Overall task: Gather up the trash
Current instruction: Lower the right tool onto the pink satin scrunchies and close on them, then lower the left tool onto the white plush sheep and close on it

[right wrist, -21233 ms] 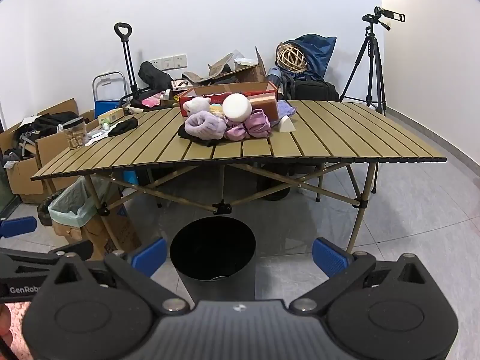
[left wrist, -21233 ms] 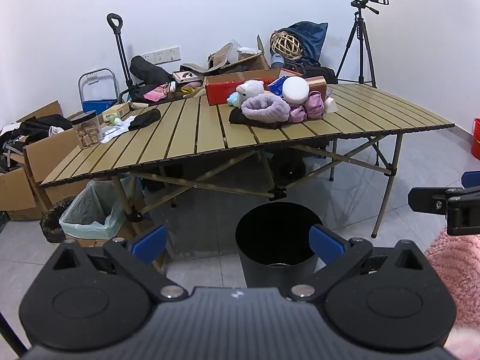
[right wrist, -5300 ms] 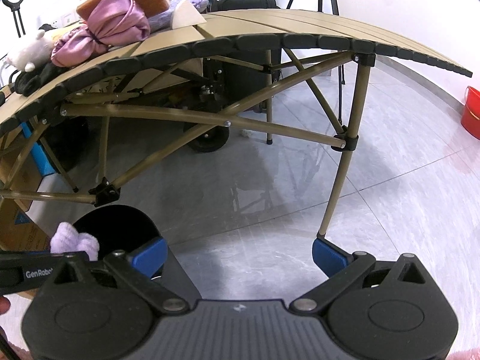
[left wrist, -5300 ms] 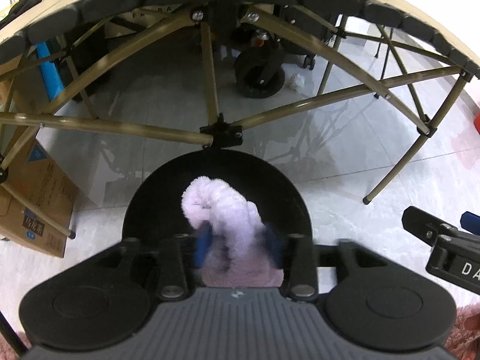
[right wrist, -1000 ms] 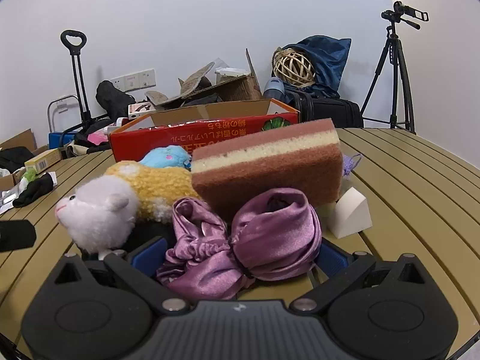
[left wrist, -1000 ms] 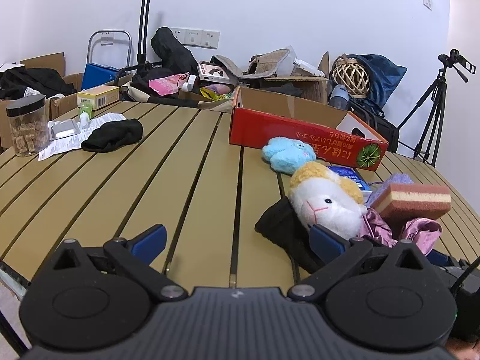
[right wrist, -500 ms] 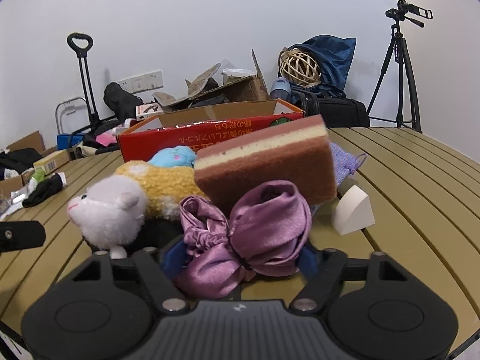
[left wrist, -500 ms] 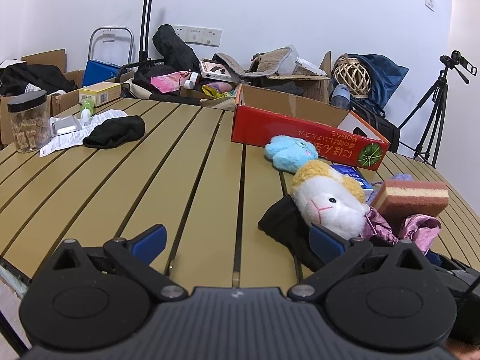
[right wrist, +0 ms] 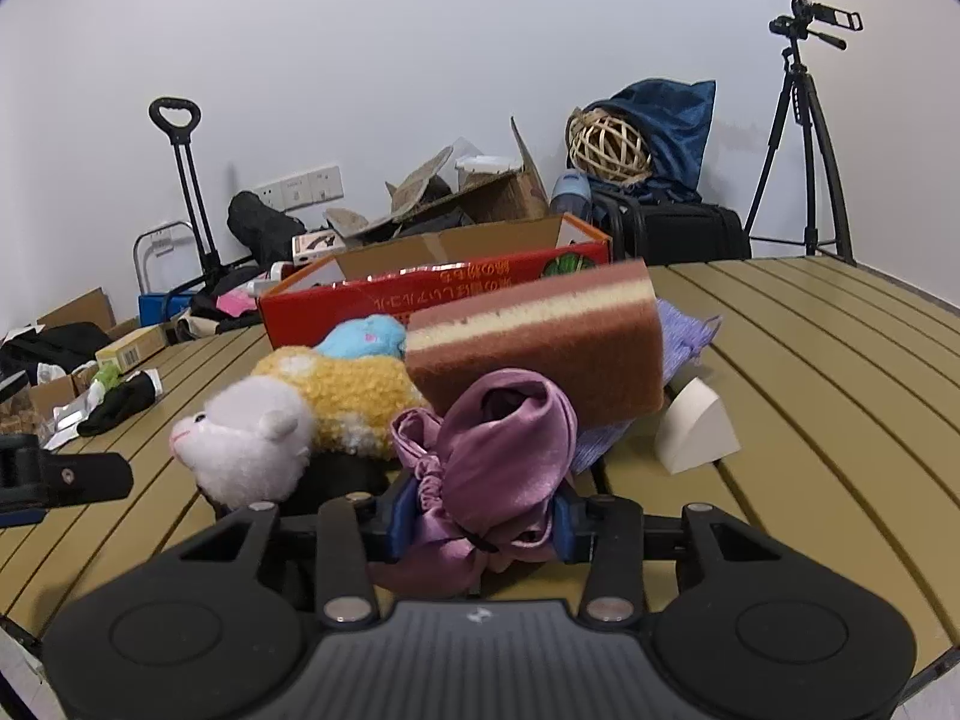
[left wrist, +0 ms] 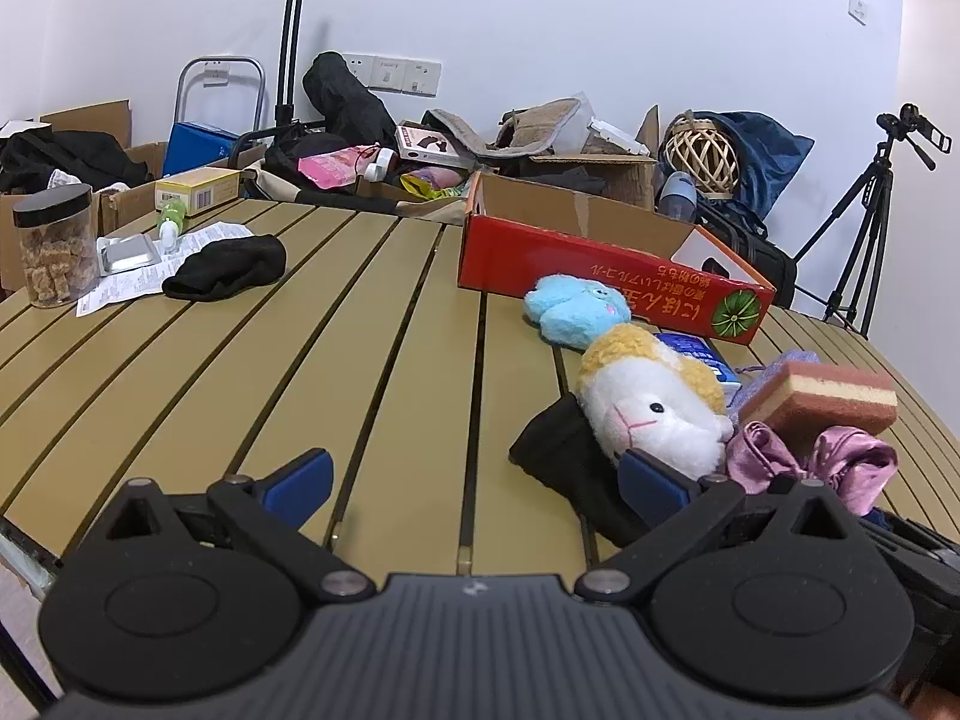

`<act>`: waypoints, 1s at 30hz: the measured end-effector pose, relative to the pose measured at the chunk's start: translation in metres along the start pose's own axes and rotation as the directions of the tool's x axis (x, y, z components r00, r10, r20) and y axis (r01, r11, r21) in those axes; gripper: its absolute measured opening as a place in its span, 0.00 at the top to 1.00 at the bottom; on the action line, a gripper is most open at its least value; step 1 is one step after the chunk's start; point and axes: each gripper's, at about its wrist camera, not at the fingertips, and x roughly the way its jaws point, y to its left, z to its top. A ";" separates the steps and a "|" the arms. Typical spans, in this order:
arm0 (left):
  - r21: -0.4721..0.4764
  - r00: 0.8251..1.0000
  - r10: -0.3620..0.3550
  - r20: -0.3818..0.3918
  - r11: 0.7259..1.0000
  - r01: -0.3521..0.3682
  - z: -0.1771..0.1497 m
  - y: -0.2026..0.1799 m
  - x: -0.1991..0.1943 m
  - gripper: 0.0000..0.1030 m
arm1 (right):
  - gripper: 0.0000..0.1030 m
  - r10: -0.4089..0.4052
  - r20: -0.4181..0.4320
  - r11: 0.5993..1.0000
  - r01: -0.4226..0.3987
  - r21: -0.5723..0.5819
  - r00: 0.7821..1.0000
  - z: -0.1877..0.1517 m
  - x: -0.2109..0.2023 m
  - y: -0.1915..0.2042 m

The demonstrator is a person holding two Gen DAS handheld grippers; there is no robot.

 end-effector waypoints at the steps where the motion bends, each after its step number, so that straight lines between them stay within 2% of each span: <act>1: 0.001 1.000 -0.002 0.001 1.000 0.002 0.000 -0.001 0.000 0.00 | 0.60 0.000 0.006 1.000 0.000 0.003 1.000 0.001 -0.002 -0.002; 9: 0.026 1.000 -0.014 0.011 1.000 0.014 -0.001 -0.016 0.001 0.00 | 0.60 -0.022 0.064 0.999 0.020 0.036 0.998 0.007 -0.025 -0.024; 17: 0.056 0.999 -0.028 0.028 0.998 0.027 -0.004 -0.032 0.002 0.00 | 0.60 -0.077 0.123 0.995 0.067 0.078 0.989 0.013 -0.050 -0.057; 30: 0.140 0.997 -0.031 0.067 0.990 0.021 -0.011 -0.064 0.008 0.00 | 0.60 -0.205 0.129 0.971 0.185 0.151 0.970 0.011 -0.068 -0.118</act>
